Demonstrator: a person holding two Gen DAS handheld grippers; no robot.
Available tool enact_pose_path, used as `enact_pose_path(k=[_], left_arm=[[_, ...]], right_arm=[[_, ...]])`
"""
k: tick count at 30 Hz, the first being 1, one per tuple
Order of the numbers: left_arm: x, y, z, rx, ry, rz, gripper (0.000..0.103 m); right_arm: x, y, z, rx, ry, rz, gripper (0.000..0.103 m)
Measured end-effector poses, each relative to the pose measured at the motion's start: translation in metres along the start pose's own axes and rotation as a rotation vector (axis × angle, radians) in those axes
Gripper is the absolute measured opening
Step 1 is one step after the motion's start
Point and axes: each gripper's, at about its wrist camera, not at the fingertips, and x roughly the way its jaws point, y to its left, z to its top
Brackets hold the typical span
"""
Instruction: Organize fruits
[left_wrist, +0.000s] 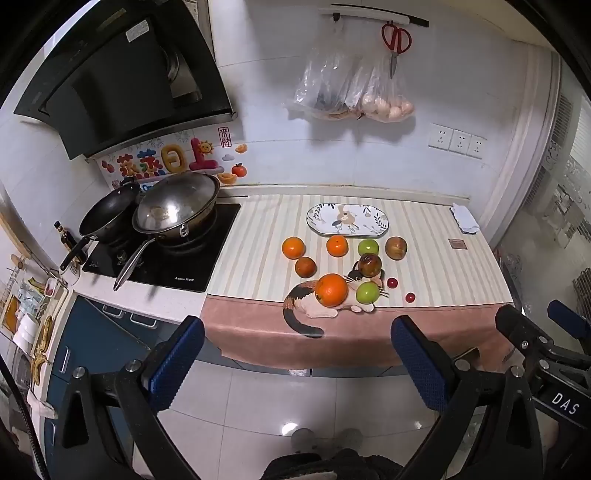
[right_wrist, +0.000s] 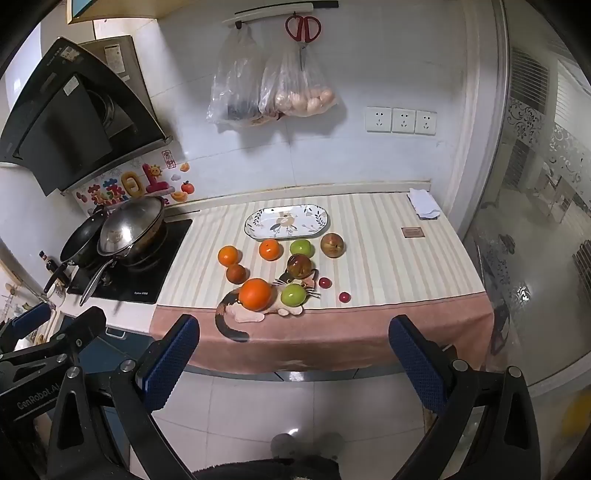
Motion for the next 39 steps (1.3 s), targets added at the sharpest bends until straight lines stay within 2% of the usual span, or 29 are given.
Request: enact_pose_path(k=[39], left_arm=[[-0.001, -0.008, 0.007, -0.007, -0.017, -0.005, 0.103]], right_arm=[[0.0, 0.003, 0.003, -0.009, -0.015, -0.006, 0.103]])
